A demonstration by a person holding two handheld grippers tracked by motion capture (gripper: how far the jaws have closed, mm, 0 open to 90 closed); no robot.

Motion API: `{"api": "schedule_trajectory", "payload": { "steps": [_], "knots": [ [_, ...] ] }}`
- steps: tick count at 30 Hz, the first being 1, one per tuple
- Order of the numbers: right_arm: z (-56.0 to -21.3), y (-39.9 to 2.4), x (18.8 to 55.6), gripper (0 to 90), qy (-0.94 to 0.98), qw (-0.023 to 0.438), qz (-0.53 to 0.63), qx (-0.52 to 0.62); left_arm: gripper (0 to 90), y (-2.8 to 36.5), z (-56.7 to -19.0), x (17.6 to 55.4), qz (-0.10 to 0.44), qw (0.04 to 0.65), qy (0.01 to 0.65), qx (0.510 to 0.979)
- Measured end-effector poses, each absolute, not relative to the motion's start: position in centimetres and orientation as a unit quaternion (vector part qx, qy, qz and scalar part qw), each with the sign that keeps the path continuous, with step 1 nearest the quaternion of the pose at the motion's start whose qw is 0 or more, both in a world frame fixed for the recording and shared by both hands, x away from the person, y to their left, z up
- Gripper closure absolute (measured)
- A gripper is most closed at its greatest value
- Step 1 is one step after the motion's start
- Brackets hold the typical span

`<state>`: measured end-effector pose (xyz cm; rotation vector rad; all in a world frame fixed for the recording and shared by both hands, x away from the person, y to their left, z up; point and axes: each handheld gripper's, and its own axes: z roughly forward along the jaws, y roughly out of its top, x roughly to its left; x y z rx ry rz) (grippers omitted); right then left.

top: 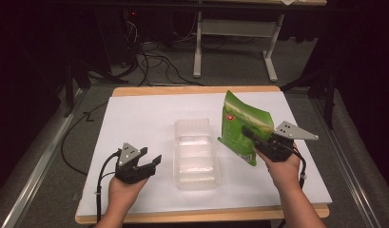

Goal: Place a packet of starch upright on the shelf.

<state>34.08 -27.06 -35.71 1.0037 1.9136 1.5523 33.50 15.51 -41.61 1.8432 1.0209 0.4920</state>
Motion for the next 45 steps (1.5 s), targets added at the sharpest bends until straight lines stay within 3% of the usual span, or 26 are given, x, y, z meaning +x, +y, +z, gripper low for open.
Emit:
{"api": "schedule_trajectory", "payload": {
  "steps": [5, 12, 45],
  "knots": [
    [-34.9, -26.6, 34.6, 85.5, 0.700, 0.232, 0.578, 0.350, 29.5, 16.8, -42.0, 33.3, 0.226, 0.452, 0.411, 0.759],
    [-34.5, -25.1, 36.0, 85.5, 0.719, 0.199, 0.589, 0.312, 15.2, 17.7, -43.1, 33.0, 0.212, 0.462, 0.425, 0.749],
    [-35.5, -18.3, 40.6, 85.6, 0.763, 0.076, 0.608, 0.205, 15.6, 17.5, -43.6, 32.7, 0.215, 0.456, 0.426, 0.751]
  ]
}}
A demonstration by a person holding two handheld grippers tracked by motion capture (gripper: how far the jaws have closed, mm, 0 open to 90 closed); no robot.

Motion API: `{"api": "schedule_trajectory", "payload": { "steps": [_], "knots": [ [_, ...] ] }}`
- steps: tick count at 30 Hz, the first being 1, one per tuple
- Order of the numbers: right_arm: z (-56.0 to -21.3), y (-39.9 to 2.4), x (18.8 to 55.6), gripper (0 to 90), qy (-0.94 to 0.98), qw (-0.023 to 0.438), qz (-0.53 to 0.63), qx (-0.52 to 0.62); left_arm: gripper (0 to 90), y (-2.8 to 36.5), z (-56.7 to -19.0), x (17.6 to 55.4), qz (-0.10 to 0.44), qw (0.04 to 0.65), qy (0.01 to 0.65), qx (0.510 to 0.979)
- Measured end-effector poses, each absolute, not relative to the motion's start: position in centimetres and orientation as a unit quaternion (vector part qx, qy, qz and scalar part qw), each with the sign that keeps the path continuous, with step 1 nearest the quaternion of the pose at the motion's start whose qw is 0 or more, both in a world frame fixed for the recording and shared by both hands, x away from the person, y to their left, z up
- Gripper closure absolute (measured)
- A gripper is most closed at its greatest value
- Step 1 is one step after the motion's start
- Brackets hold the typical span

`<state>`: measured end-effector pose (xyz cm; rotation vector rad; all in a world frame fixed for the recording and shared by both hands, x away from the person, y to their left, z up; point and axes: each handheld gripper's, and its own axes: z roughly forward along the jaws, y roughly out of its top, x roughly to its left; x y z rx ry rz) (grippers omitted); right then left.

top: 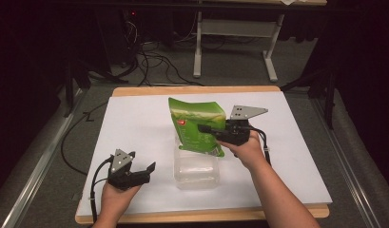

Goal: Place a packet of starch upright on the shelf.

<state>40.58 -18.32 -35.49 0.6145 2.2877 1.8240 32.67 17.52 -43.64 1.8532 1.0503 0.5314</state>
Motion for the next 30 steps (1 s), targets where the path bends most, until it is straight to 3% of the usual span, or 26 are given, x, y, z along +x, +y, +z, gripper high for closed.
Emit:
{"api": "schedule_trajectory", "payload": {
  "steps": [24, 30],
  "knots": [
    [-37.7, -15.6, 41.5, 84.5, 0.781, 0.055, 0.585, 0.211, 15.5, 17.6, -43.5, 32.6, 0.215, 0.457, 0.424, 0.752],
    [-37.2, -15.9, 41.3, 78.2, 0.768, 0.058, 0.599, 0.219, 15.5, 17.6, -43.5, 32.6, 0.214, 0.458, 0.424, 0.751]
  ]
}}
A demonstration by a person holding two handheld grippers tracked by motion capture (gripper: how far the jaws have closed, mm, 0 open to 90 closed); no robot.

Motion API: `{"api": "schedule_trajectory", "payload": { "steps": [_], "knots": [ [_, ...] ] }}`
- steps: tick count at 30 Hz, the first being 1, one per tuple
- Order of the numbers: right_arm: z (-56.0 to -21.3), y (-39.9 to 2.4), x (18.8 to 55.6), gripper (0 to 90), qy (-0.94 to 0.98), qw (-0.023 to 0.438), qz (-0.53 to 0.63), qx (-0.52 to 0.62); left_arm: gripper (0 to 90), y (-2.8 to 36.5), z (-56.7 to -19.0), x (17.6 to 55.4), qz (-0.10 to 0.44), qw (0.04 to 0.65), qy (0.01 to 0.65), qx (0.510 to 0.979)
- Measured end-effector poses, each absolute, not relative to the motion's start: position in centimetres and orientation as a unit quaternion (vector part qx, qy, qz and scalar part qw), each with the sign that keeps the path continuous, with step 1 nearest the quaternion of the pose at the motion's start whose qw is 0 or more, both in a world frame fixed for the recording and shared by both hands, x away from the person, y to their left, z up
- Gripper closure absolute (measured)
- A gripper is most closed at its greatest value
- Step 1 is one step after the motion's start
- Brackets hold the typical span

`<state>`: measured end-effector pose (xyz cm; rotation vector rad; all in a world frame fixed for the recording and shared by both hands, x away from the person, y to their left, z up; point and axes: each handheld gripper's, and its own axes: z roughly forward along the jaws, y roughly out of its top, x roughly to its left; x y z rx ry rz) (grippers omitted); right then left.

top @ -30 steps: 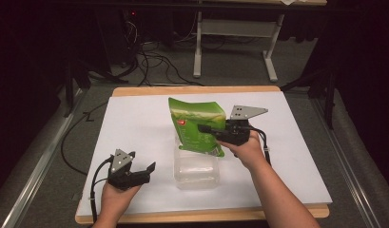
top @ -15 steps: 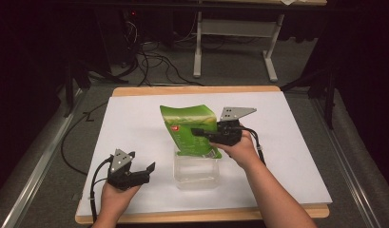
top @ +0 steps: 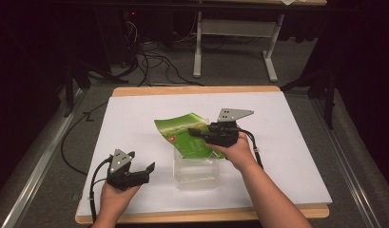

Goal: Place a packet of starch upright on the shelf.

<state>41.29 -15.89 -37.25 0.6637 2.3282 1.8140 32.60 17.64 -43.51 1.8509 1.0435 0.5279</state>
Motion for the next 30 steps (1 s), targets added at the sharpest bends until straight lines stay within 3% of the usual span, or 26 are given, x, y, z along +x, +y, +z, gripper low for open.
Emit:
{"api": "schedule_trajectory", "payload": {
  "steps": [5, 15, 30],
  "knots": [
    [-36.7, -16.7, 40.8, 67.4, 0.765, 0.078, 0.594, 0.235, 15.6, 17.5, -43.5, 32.6, 0.215, 0.458, 0.422, 0.753],
    [-36.4, -19.6, 39.5, 59.6, 0.762, 0.116, 0.578, 0.266, 16.3, 17.1, -43.5, 32.7, 0.211, 0.457, 0.414, 0.758],
    [-37.6, -22.6, 37.0, 60.0, 0.758, 0.144, 0.560, 0.302, 18.3, 16.5, -43.4, 32.8, 0.205, 0.464, 0.414, 0.756]
  ]
}}
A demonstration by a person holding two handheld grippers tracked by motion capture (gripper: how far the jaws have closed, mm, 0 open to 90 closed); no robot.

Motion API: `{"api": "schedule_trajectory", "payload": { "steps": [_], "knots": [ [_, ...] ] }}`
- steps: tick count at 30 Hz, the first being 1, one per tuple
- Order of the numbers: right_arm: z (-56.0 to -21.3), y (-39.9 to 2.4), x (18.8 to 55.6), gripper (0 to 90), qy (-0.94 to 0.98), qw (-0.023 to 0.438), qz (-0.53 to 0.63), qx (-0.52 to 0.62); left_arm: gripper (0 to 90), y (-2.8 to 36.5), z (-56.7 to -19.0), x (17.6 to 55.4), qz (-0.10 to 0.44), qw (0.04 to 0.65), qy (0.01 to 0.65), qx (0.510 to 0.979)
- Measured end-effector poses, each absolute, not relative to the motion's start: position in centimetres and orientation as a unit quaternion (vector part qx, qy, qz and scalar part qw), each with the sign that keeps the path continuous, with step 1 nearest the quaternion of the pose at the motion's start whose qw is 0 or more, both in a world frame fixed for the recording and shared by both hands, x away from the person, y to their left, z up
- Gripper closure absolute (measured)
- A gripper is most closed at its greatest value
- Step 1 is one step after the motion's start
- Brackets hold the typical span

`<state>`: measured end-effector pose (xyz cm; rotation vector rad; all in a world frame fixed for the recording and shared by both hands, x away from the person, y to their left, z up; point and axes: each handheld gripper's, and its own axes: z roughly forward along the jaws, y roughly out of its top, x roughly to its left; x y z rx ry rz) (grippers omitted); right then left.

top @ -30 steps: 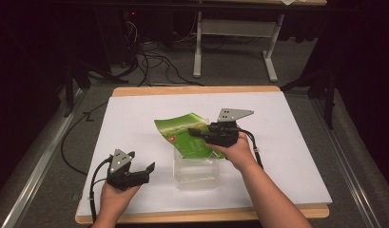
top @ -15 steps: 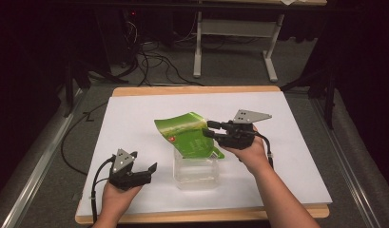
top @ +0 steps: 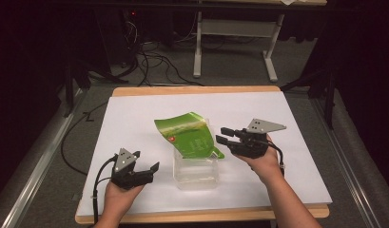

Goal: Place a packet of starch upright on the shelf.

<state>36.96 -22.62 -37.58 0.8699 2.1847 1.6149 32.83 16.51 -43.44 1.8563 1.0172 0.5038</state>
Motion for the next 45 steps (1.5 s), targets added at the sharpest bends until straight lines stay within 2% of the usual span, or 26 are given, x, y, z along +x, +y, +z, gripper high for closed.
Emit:
{"api": "schedule_trajectory", "payload": {
  "steps": [9, 13, 14, 15, 16, 18, 19, 20, 21, 24, 26, 34, 45],
  "knots": [
    [-39.7, -23.6, 35.1, 62.1, 0.750, 0.174, 0.538, 0.343, 23.9, 15.2, -43.4, 33.9, 0.202, 0.468, 0.427, 0.747],
    [-40.9, -23.4, 34.7, 63.2, 0.755, 0.187, 0.514, 0.362, 35.5, 14.0, -43.5, 34.6, 0.210, 0.457, 0.432, 0.749],
    [-40.9, -23.4, 34.7, 63.2, 0.755, 0.187, 0.514, 0.362, 35.5, 13.6, -43.6, 34.8, 0.208, 0.458, 0.433, 0.748],
    [-41.4, -23.1, 34.6, 64.6, 0.757, 0.193, 0.505, 0.368, 43.6, 13.3, -43.8, 34.9, 0.204, 0.461, 0.437, 0.745],
    [-41.4, -23.1, 34.6, 64.6, 0.757, 0.193, 0.505, 0.368, 43.6, 13.0, -44.0, 35.1, 0.202, 0.464, 0.443, 0.740],
    [-41.8, -22.7, 34.4, 66.5, 0.757, 0.197, 0.494, 0.379, 56.9, 12.4, -44.5, 35.2, 0.201, 0.468, 0.447, 0.736],
    [-42.0, -22.3, 34.4, 70.9, 0.757, 0.202, 0.487, 0.385, 67.7, 11.7, -45.3, 35.3, 0.194, 0.463, 0.441, 0.743],
    [-42.0, -22.3, 34.4, 70.9, 0.757, 0.202, 0.487, 0.385, 72.3, 11.7, -45.3, 35.3, 0.194, 0.463, 0.441, 0.743],
    [-42.1, -21.9, 34.4, 74.6, 0.758, 0.207, 0.482, 0.387, 72.3, 11.5, -45.6, 35.3, 0.192, 0.463, 0.439, 0.746],
    [-42.4, -21.2, 34.7, 87.1, 0.758, 0.210, 0.475, 0.395, 83.3, 10.9, -45.8, 35.3, 0.176, 0.463, 0.438, 0.750],
    [-42.6, -20.6, 34.9, 90.0, 0.759, 0.215, 0.465, 0.402, 87.4, 10.5, -45.8, 35.2, 0.172, 0.466, 0.433, 0.752],
    [-43.3, -18.4, 35.6, 90.0, 0.766, 0.233, 0.442, 0.405, 90.0, 9.9, -45.6, 35.1, 0.160, 0.472, 0.421, 0.758],
    [-43.5, -16.0, 36.2, 90.0, 0.787, 0.205, 0.443, 0.377, 90.0, 9.7, -45.8, 35.1, 0.163, 0.466, 0.420, 0.762]
  ]
}}
